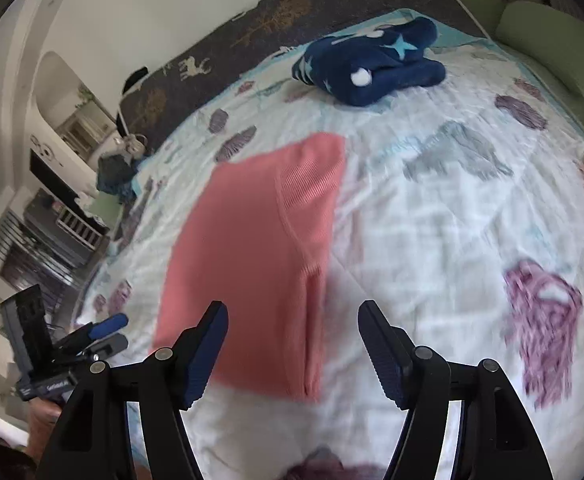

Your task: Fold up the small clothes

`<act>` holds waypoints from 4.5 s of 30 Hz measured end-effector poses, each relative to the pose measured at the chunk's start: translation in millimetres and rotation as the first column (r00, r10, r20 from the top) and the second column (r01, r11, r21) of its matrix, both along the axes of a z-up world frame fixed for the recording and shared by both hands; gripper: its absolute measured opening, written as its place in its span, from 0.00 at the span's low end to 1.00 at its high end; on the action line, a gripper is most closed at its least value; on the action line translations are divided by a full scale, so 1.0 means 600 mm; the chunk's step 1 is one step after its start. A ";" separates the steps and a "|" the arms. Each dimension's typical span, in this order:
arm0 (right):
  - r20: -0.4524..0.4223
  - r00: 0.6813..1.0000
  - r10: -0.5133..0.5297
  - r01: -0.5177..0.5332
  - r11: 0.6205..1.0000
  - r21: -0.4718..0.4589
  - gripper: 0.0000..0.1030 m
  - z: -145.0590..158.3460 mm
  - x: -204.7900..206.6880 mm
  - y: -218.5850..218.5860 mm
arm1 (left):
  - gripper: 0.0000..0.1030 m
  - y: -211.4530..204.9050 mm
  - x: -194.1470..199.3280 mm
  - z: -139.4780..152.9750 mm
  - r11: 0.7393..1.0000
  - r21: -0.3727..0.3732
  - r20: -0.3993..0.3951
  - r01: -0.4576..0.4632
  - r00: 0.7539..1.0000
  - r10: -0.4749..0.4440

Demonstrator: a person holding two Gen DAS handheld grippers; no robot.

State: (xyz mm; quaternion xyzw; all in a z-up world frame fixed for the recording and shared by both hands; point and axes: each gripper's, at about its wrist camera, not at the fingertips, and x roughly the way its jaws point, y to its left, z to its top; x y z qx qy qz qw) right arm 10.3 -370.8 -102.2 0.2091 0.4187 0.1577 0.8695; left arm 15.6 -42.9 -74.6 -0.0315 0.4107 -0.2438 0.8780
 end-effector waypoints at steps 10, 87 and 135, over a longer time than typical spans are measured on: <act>-0.102 0.994 0.046 -0.030 0.988 0.154 0.68 -0.049 0.101 -0.009 | 0.69 -0.067 0.122 -0.045 0.996 0.044 -0.079 0.077 0.994 -0.074; 0.658 0.729 -0.188 0.400 0.898 -0.186 0.18 0.594 0.206 -0.125 | 0.29 -0.385 0.277 0.555 0.984 0.120 0.649 0.132 0.740 -0.179; 0.351 0.887 -0.301 0.393 0.890 -0.229 0.70 0.240 0.200 -0.057 | 0.83 -0.245 0.302 0.249 0.993 0.112 0.477 -0.023 0.878 -0.034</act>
